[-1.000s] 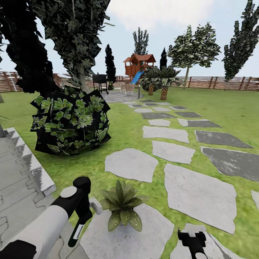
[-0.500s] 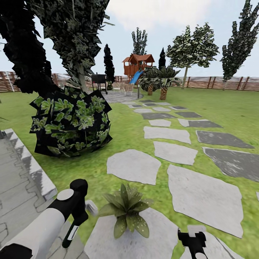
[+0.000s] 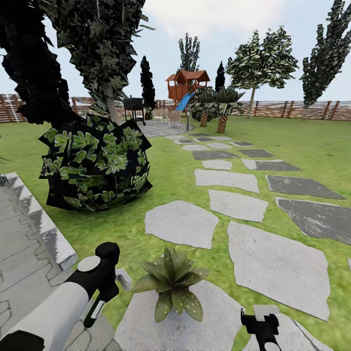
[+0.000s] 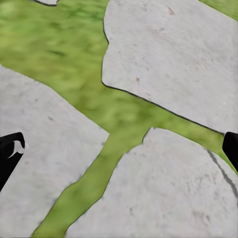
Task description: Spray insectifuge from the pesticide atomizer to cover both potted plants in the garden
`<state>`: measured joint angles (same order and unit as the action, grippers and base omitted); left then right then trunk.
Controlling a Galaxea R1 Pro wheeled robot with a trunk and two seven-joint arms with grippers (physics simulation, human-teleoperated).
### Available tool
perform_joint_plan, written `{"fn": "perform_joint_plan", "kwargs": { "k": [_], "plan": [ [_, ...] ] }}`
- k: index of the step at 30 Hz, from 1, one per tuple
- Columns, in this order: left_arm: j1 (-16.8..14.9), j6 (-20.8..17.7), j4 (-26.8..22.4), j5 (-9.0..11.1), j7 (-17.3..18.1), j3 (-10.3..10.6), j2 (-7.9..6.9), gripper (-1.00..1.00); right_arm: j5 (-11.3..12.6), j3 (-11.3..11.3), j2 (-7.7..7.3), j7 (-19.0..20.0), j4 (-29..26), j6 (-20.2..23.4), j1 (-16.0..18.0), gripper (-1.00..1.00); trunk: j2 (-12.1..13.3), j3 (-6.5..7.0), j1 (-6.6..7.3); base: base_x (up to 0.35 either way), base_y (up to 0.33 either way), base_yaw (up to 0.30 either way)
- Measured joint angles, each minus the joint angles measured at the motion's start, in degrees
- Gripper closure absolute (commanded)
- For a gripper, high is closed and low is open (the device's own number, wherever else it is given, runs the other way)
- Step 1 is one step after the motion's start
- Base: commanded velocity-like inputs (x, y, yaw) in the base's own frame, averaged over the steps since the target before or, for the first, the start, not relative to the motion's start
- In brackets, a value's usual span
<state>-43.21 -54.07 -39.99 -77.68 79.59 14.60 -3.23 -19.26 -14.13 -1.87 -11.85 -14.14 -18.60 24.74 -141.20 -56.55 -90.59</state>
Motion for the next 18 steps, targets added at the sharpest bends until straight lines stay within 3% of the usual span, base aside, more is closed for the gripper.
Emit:
{"fn": "perform_joint_plan", "kwargs": {
  "k": [11, 18],
  "plan": [
    [0.0, 0.0, 0.0, 0.1, 0.1, 0.0, -0.23, 1.00, 0.0, 0.0, 0.00, 0.0, 0.0, 0.0, 0.0, -1.00, -1.6, -0.78, -0.88, -0.006, 0.007, -0.138],
    [0.0, 0.0, 0.4, 0.0, 0.1, 0.1, 0.12, 1.00, 0.0, 0.0, 0.00, 0.0, 0.0, 0.0, 0.0, -1.00, -1.6, -0.78, -0.88, -0.122, 0.231, -0.008]
  ]
}}
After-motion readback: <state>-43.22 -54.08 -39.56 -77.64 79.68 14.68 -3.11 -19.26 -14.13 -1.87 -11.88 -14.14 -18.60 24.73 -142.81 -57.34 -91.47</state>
